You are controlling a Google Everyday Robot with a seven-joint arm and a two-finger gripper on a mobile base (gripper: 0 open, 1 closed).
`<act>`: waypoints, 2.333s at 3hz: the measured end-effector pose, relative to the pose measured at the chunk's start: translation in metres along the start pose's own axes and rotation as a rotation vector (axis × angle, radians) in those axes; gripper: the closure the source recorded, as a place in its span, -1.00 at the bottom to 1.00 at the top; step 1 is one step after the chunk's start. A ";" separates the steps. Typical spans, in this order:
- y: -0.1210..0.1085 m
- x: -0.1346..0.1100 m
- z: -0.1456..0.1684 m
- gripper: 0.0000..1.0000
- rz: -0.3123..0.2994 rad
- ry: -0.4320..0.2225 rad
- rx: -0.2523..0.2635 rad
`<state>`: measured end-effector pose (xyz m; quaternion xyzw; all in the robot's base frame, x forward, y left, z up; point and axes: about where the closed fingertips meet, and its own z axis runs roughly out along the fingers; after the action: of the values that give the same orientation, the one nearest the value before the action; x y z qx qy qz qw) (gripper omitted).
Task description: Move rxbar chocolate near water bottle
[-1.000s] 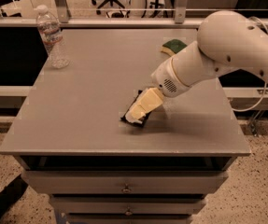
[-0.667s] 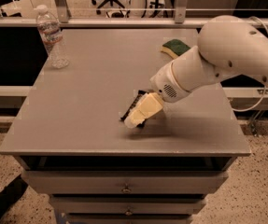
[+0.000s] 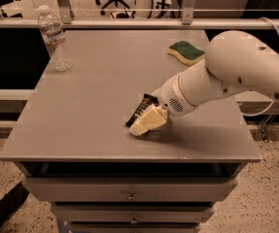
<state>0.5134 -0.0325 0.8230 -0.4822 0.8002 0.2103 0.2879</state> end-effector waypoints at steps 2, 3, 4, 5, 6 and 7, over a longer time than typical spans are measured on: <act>-0.014 -0.002 -0.007 0.62 0.004 -0.010 0.040; -0.029 -0.009 -0.017 0.99 -0.005 -0.020 0.076; -0.063 -0.029 -0.056 1.00 -0.052 -0.035 0.173; -0.070 -0.040 -0.068 1.00 -0.062 -0.054 0.200; -0.071 -0.042 -0.066 1.00 -0.067 -0.057 0.197; -0.080 -0.059 -0.046 1.00 -0.106 -0.085 0.180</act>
Offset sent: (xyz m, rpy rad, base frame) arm 0.0203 -0.0185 0.0079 -0.0059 -0.0394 -0.0516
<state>0.5946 -0.0586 0.8918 -0.4867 0.7763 0.1422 0.3745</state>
